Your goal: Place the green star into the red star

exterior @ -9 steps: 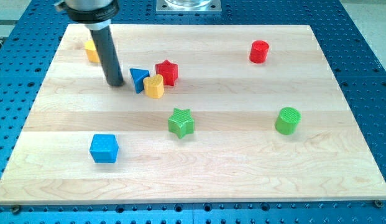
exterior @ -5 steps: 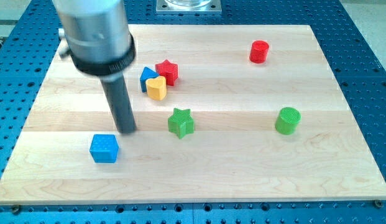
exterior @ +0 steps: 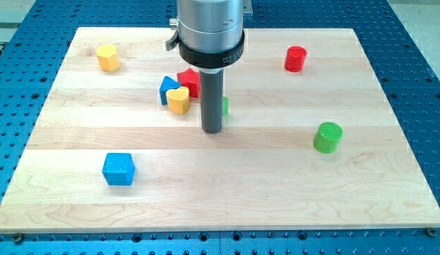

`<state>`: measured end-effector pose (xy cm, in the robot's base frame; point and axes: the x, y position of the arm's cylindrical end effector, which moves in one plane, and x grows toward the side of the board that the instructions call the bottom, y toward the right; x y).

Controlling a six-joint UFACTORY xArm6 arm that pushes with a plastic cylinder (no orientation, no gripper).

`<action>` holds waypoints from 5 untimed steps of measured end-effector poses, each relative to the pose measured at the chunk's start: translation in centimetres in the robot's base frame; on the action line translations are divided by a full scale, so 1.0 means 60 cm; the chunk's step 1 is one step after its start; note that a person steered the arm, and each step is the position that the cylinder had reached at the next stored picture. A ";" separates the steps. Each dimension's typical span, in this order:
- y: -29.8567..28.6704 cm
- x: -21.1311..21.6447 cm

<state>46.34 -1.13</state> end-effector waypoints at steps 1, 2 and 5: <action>0.065 0.008; 0.079 -0.043; 0.037 0.000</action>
<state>46.33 1.09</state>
